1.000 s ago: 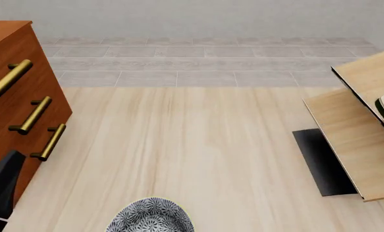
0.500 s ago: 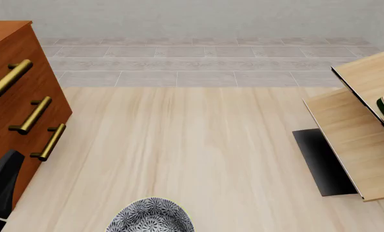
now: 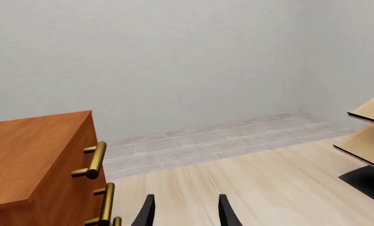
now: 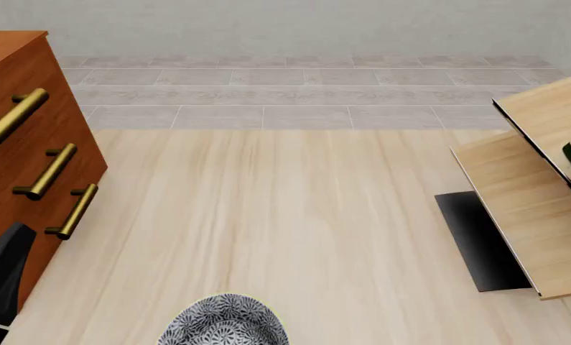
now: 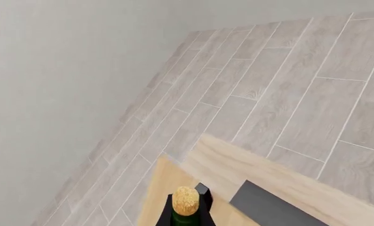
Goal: Put the wine bottle on the wine rack.
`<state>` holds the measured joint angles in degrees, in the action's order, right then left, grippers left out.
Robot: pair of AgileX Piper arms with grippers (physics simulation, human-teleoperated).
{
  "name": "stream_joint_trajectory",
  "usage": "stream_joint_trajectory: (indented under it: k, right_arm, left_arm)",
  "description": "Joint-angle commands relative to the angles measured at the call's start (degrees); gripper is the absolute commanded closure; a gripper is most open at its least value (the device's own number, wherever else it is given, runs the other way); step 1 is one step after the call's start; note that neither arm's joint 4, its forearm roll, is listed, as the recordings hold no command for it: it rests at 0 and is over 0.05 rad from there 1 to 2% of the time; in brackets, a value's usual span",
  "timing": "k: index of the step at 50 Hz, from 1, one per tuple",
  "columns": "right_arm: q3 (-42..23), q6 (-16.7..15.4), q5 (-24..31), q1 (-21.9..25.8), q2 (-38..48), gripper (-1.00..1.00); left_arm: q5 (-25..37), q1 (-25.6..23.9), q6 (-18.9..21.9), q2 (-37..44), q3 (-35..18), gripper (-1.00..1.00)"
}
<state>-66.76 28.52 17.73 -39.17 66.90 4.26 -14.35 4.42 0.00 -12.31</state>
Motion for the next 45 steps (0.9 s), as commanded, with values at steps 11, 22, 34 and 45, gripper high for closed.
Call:
stream_joint_trajectory:
  k: [11, 22, 34, 45]
  right_arm:
    - [4.88, 1.13, -1.61, -1.92, 5.54, 1.00]
    - [5.89, 0.87, -3.24, -2.83, 7.05, 1.00]
    - [6.78, 0.66, -4.95, -3.72, 9.07, 1.00]
    - [6.53, 0.70, -5.34, -4.12, 10.10, 1.00]
  left_arm:
    - [0.09, -0.28, 0.25, 0.00, 0.03, -1.00]
    - [0.13, -0.21, 0.35, 0.00, 0.05, -1.00]
    - [0.08, -0.04, 0.51, 0.00, 0.22, -1.00]
    - [-0.82, 0.03, 0.67, 0.00, 1.20, -1.00]
